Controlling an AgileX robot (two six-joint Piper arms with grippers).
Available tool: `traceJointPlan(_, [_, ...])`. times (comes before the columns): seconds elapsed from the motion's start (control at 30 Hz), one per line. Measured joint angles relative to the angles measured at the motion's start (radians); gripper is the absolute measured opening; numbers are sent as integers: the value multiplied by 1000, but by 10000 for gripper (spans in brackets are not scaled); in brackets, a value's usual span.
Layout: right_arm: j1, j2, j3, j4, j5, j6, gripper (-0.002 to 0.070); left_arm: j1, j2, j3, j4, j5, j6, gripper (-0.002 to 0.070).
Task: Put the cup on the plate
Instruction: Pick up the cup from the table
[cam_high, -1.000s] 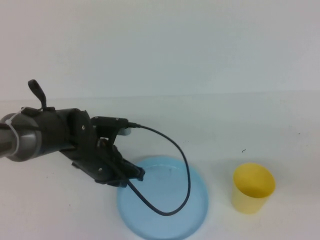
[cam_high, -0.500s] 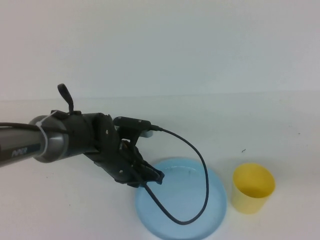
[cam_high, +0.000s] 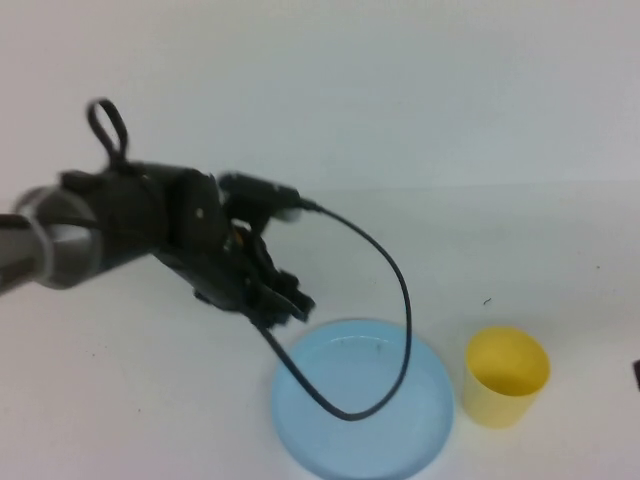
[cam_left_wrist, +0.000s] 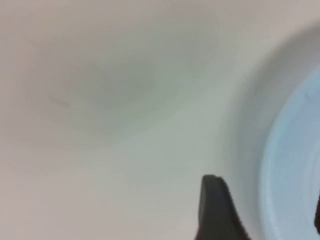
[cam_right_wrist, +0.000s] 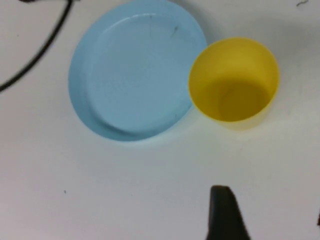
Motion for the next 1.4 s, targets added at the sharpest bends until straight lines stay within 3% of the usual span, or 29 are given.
traceJointPlan(0.13, [85, 116, -65, -37, -29, -5, 392, 0, -161, -2, 180, 2, -82, 322])
traceJointPlan(0.2, [149, 197, -117, -98, -52, 25, 391, 0, -257, -2, 231, 12, -87, 251])
traceJointPlan(0.3, [215, 301, -208, -225, -67, 91, 392, 0, -388, -2, 307, 40, -72, 90])
traceJointPlan(0.4, [255, 424, -288, -344, -63, 157, 392, 0, -507, 4, 360, 82, -62, 27])
traceJointPlan(0.57, [267, 599, -379, -374, -51, 184, 392, 0, -707, 83, 359, 132, -60, 4])
traceJointPlan(1.0, [274, 821, -454, -389, -59, 184, 372, 0, -1083, 451, 354, 5, -70, 0])
traceJointPlan(1.1, [274, 852, -454, -392, -82, 184, 307, 0, -1161, 541, 354, -37, -80, 0])
traceJointPlan(1.23, [274, 859, -470, -398, -67, 186, 95, 0, -1264, 656, 386, -96, -80, 0])
traceJointPlan(1.3, [274, 860, -499, -405, -31, 190, 45, 0, -1312, 701, 403, -117, -82, 0])
traceJointPlan(1.4, [276, 843, -556, -426, 31, 211, 31, 0, -1369, 762, 421, -162, -82, 0])
